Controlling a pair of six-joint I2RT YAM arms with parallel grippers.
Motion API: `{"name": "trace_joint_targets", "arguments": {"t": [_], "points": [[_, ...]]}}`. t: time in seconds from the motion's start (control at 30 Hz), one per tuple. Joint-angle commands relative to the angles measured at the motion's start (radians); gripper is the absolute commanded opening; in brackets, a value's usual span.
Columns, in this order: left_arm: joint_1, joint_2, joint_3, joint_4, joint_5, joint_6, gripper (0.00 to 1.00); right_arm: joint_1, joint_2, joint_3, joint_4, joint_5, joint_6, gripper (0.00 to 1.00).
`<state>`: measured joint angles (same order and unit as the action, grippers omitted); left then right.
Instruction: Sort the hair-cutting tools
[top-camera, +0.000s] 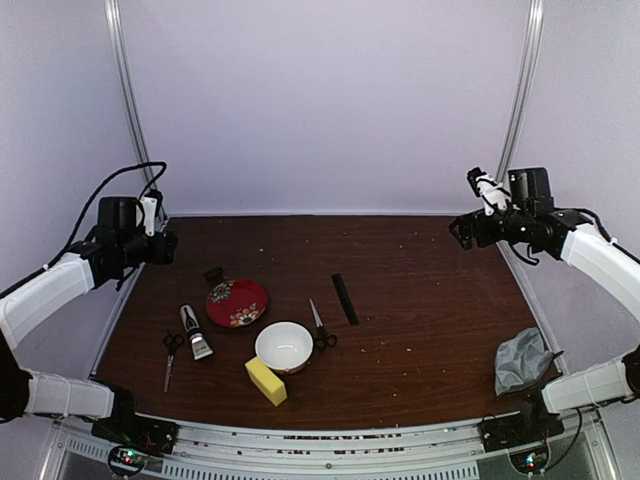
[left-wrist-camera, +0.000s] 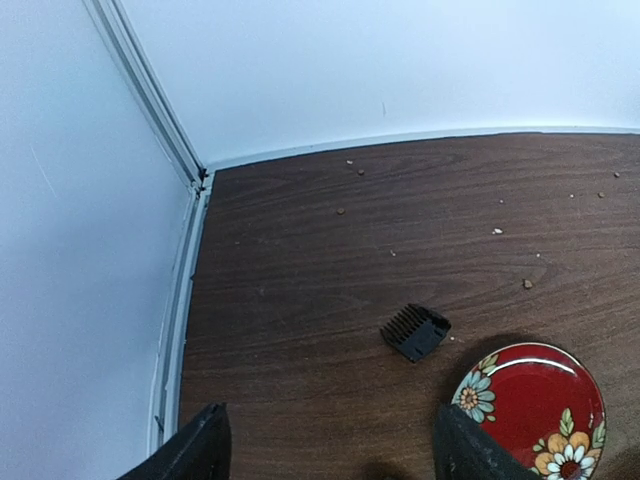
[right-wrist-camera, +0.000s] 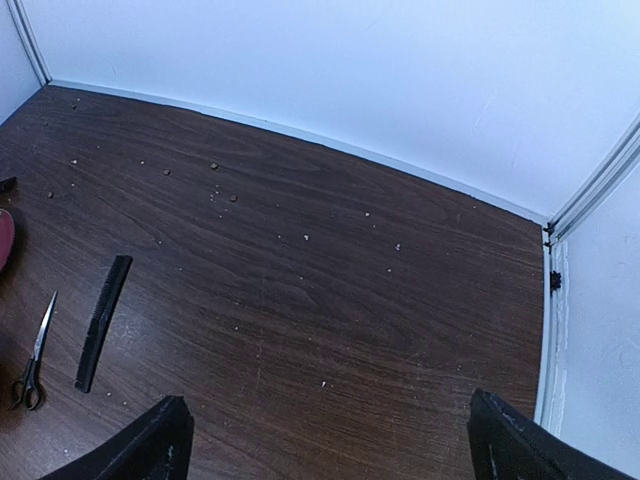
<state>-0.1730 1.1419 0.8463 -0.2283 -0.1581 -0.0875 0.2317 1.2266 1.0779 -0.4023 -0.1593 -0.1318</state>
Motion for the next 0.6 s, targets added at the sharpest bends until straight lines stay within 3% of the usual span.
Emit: {"name": "trace_joint_targets", "arguments": {"t": [0.0,0.13,0.33,0.57], "points": [[-0.020,-0.028,-0.014,0.085,0.040,0.022,0.69,0.017,-0.092,-0.028,-0.047,0.063,-0.061,0.99],[-0.127,-0.033,0.008,0.068,0.023,0.055,0.68,0.018,-0.149,-0.031,-0.163,0.073,-0.179,1.00],[-0.385,-0.006,0.062,0.022,0.024,0.053,0.62,-0.022,-0.250,-0.055,-0.361,0.077,-0.350,0.95],[-0.717,0.132,0.204,-0.044,-0.027,0.035,0.58,-0.065,-0.382,-0.138,-0.637,0.150,-0.554,0.79]]}}
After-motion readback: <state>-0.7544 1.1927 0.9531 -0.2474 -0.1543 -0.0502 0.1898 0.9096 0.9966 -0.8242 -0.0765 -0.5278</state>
